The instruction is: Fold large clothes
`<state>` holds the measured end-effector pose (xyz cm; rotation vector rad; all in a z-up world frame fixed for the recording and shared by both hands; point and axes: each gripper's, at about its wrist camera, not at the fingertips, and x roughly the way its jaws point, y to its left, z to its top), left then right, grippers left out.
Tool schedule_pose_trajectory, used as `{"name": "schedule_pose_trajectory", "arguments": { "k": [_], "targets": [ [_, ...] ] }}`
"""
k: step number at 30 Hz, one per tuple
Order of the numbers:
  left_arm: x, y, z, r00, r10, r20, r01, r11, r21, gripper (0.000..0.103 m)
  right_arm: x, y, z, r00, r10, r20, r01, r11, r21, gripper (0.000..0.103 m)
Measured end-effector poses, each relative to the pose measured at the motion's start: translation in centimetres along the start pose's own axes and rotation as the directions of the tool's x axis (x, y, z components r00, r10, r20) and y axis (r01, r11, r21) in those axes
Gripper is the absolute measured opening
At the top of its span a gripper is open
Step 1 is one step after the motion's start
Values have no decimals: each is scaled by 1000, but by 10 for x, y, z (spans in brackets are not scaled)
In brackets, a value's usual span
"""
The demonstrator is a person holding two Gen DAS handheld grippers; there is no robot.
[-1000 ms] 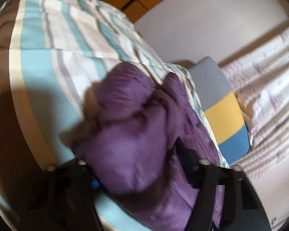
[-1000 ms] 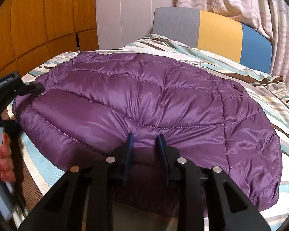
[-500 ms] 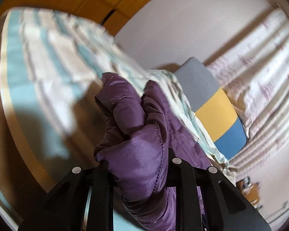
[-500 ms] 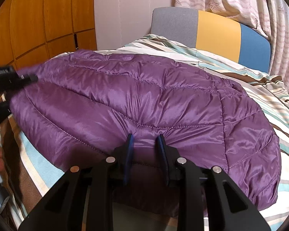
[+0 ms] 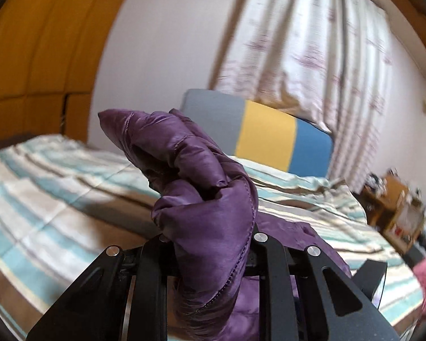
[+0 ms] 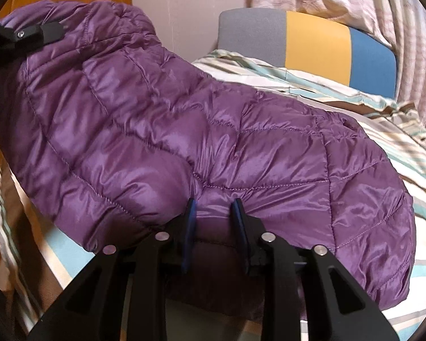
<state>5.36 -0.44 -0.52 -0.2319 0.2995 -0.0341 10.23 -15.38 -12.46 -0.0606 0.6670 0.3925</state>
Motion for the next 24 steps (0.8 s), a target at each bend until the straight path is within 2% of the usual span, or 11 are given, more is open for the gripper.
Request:
{"name": "schedule_pose_trajectory", "arguments": {
  "k": [2,5,8,11,17,21,24],
  "targets": [
    [1,-13,1,1000,-7,2,7,999,52,21,-13,-12,1,998,-20,57,16,998,65,55],
    [6,-25,1,1000,-11,0,11,996,89,21,-25,-22,2,992,-91,90,84,993,87,56],
    [11,-34,1,1000,-8,-6,9,994,110,21,-27,-33,0,981,-181,70,176,981,79,56],
    [12,-45,0,1000,-15,-6,16,990,142,21,-35,-48,-6,968,-242,69,234,966,106,57],
    [18,-74,-7,999,-44,-11,46,972,229,21,-53,-85,-16,901,-429,62,421,901,105,57],
    [24,-88,-11,997,-69,-26,73,968,241,21,-58,-109,-19,886,-463,39,452,879,154,59],
    [26,-97,-15,996,-84,-35,90,963,254,21,-66,-123,-24,882,-470,31,457,870,186,61]
  ]
}}
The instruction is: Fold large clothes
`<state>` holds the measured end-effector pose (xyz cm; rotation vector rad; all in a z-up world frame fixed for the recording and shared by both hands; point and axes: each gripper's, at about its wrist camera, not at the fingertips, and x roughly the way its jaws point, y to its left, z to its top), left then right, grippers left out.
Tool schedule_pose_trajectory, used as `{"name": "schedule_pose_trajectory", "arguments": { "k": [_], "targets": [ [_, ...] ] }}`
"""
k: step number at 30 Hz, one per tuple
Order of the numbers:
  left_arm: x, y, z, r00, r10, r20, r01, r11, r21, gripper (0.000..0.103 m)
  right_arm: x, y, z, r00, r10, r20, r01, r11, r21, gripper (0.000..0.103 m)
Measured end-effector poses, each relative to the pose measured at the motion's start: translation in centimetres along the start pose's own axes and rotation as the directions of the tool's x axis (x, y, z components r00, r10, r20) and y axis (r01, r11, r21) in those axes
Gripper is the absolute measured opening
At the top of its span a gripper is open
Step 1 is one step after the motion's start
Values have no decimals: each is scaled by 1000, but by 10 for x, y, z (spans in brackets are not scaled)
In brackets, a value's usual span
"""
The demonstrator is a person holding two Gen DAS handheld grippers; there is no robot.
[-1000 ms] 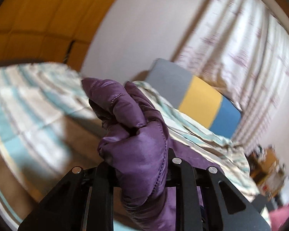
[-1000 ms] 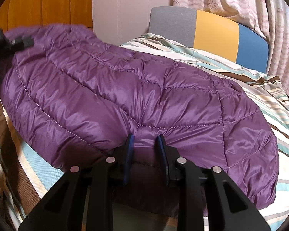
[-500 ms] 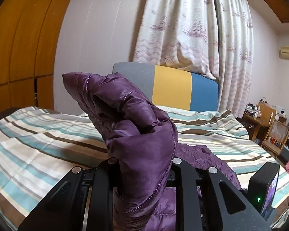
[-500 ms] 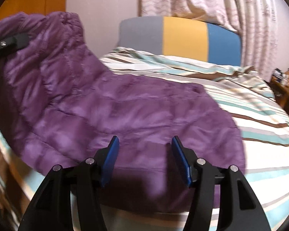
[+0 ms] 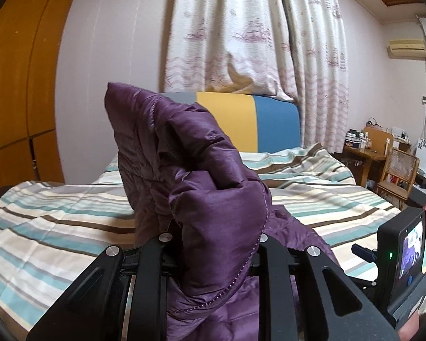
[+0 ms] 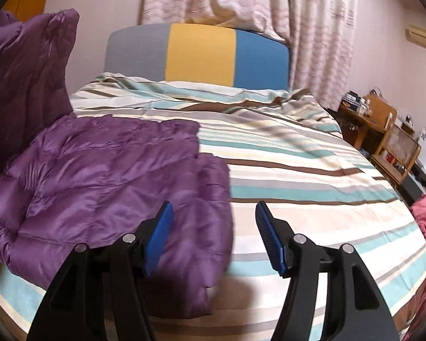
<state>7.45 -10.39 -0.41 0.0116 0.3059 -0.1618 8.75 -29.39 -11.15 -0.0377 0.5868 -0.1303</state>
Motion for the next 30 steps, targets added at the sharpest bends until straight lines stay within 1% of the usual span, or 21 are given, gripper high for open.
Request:
{"name": "schedule_pose_trajectory", "arguments": {
  "k": [4,9,11,14,23,27,30],
  "targets": [
    [9,-14,-1,999,-33,-11,33,999,9,21,0,-12,0,1000,-5,-12,6,1000,27,63],
    [19,-33,-5,997,-67,-36,69,997,39,21,-2,-28,-3,999,-41,-26,42,998,54,63],
    [26,-43,-9,994,-94,-60,97,994,58,21,-2,-36,-3,998,-47,-29,49,996,70,63],
    [38,-57,-15,988,-114,-100,123,988,91,21,-6,-39,-6,998,-59,-36,62,994,87,63],
    [46,-70,-25,982,-134,-135,148,984,101,21,-6,-53,-7,996,-69,-47,75,989,126,63],
    [52,-85,-33,975,-151,-165,174,976,130,21,-6,-60,-7,996,-75,-53,83,985,149,63],
    [59,-98,-44,966,-171,-195,204,965,163,21,-6,-65,-8,995,-82,-57,90,983,158,63]
  ]
}}
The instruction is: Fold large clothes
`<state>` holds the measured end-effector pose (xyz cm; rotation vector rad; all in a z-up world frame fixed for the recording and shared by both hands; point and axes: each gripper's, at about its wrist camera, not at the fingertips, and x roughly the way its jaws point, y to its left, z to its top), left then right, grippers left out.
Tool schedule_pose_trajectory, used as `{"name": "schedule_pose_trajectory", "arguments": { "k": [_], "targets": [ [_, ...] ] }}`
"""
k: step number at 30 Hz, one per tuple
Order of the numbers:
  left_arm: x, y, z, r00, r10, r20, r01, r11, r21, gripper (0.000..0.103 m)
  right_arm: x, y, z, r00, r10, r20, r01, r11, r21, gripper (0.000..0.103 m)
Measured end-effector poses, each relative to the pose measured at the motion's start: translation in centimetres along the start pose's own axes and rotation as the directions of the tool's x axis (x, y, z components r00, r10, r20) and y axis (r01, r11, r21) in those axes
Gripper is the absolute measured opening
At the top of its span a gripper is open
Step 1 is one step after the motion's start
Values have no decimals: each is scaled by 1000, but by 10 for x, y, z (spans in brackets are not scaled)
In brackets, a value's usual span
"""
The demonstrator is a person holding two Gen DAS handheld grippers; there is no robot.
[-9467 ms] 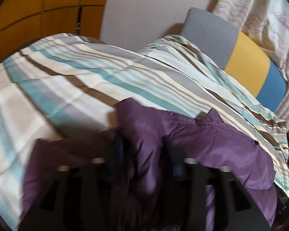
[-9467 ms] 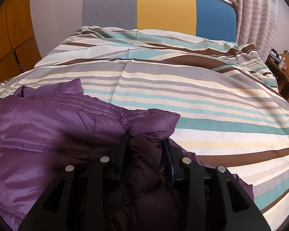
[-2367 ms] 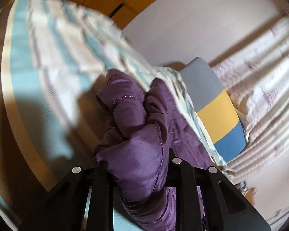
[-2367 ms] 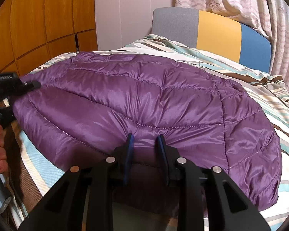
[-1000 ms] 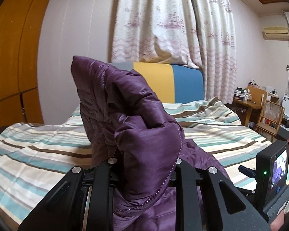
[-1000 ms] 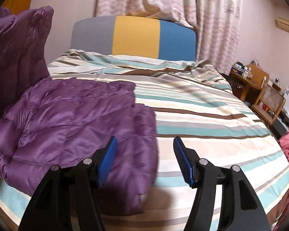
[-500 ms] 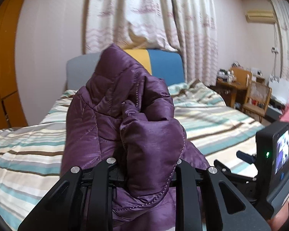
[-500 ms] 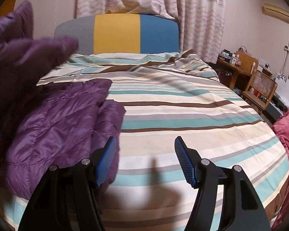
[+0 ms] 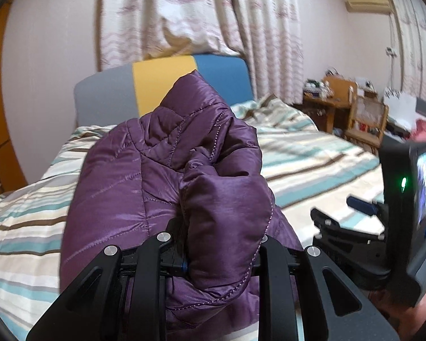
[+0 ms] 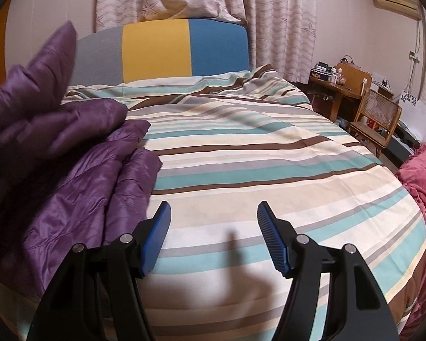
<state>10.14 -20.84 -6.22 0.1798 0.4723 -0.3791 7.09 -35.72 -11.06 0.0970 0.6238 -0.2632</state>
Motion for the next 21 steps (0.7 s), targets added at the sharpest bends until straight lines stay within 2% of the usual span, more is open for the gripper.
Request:
{"name": "schedule_pose_trajectory", "arguments": {
  "k": [5,11,13,15,17,19,21],
  "targets": [
    [24,-15,-16,997,-23,-79,26,999,34,21,-2,-3,-1,1000,-12,-1,12,1000,6,63],
    [40,-24,-15,993,-42,-110,43,999,9,21,-1,-14,-3,1000,-25,-17,26,999,36,63],
    [46,-29,-15,992,-53,-116,55,998,9,27,-2,-19,-3,999,-36,-18,37,998,41,63],
    [55,-39,-22,987,-88,-137,96,994,46,47,-2,-21,-5,999,-41,-25,42,998,46,63],
    [59,-44,-22,981,-108,-158,121,990,74,55,-1,-24,-6,999,-40,-33,42,998,53,63],
    [50,-39,-20,977,-166,-132,173,984,46,64,-2,-27,-7,999,-37,-31,39,997,63,63],
    [39,-32,-20,967,-229,-112,231,973,7,80,-5,-30,-7,999,-28,-21,29,997,72,64]
  ]
}}
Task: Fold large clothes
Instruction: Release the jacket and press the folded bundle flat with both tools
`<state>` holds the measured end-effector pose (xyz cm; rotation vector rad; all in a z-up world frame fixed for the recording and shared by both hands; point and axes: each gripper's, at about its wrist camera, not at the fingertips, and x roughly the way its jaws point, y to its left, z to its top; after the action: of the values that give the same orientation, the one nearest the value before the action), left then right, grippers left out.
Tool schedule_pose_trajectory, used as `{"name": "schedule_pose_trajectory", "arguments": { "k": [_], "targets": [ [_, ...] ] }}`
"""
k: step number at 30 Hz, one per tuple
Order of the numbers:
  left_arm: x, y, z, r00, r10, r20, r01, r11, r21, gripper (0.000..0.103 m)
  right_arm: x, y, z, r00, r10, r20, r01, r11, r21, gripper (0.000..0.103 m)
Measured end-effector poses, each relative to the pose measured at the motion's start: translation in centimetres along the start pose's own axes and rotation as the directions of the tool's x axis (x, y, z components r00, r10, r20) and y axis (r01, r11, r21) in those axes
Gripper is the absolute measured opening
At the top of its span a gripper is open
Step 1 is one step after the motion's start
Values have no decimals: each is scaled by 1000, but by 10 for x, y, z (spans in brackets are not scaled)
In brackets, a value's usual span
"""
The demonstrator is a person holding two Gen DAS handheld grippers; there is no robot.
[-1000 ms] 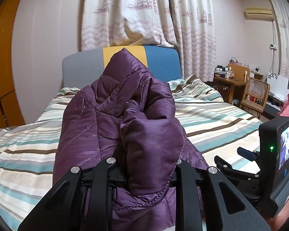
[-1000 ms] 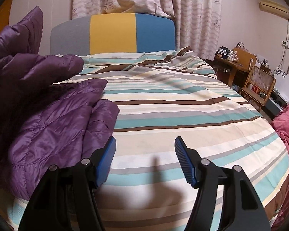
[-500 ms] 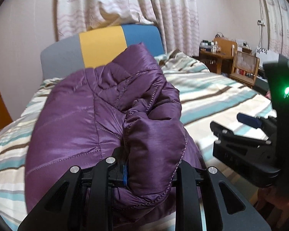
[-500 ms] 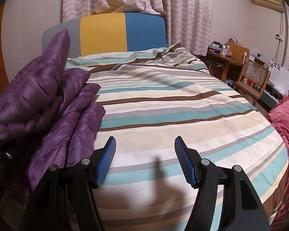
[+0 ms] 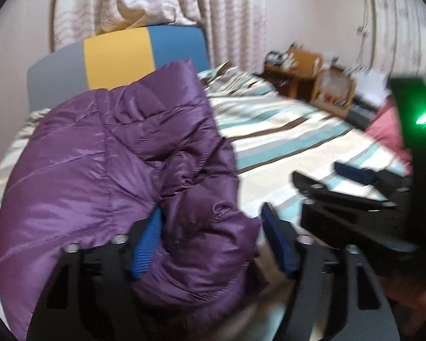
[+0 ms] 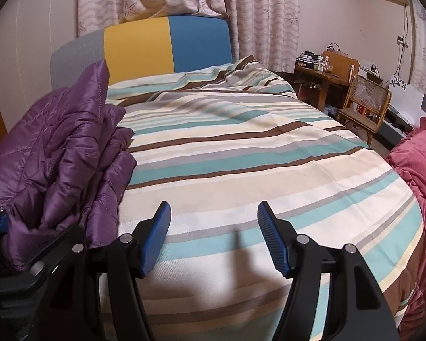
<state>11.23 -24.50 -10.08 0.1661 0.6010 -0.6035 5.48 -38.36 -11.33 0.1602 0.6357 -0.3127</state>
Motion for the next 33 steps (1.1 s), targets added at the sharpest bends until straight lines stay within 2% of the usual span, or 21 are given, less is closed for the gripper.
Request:
{"name": "schedule_pose_trajectory", "arguments": {
  "k": [2,5,6,8,9,12,13,14,16,17,18,19,20,22,23,25,28,31,33],
  "targets": [
    [-21,4,-3,998,-41,37,43,999,-27,87,-2,0,0,1000,2,1,-2,1000,-2,64],
    [-54,9,-13,993,-79,89,83,996,-42,87,-5,1,0,1000,17,0,-17,1000,-5,64],
    [-62,10,-16,992,-83,100,88,995,-45,87,-6,2,1,1000,27,-2,-27,1000,-3,64],
    [-89,25,-26,982,-63,176,77,994,-77,87,-13,3,5,997,76,1,-76,997,16,68],
    [-95,29,-28,980,-46,195,64,994,-92,87,-19,4,8,993,118,12,-119,993,28,74],
    [-110,65,-35,968,116,223,-67,974,-216,87,-41,14,19,957,284,61,-286,957,38,81],
    [-112,84,-36,958,194,209,-127,947,-296,87,-49,20,22,935,347,74,-349,937,26,82],
    [-111,101,-36,954,234,187,-154,918,-364,87,-53,25,24,921,383,74,-385,923,13,83],
    [-103,127,-36,955,265,133,-178,870,-459,86,-55,44,26,887,461,40,-460,888,-24,83],
    [-95,133,-36,957,272,99,-198,864,-463,83,-53,52,25,881,472,20,-472,881,-36,79],
    [-89,135,-35,960,273,69,-215,868,-448,80,-48,60,23,878,478,-10,-478,877,-48,62],
    [-79,135,-34,964,264,39,-226,884,-409,80,-38,70,21,873,483,-59,-486,872,-59,48],
    [-76,133,-36,965,259,30,-227,892,-392,79,-30,76,18,866,490,-100,-497,866,-63,24],
    [-72,129,-39,974,227,-2,-212,906,-367,70,-13,82,9,853,484,-194,-501,864,-46,19],
    [-70,124,-41,976,216,-13,-207,911,-357,67,-11,80,5,849,482,-215,-501,865,-39,15],
    [-71,119,-45,975,221,-31,-219,919,-327,67,-13,77,-2,851,462,-249,-489,871,-55,11],
    [-68,111,-54,971,235,-35,-235,927,-292,67,-10,72,-18,859,426,-284,-462,884,-73,7],
    [-55,108,-57,964,264,-34,-264,934,-240,67,5,67,-26,846,450,-287,-471,882,-5,7],
    [-54,110,-55,963,267,-38,-268,934,-234,67,6,67,-24,847,454,-275,-468,884,17,7]
  ]
}}
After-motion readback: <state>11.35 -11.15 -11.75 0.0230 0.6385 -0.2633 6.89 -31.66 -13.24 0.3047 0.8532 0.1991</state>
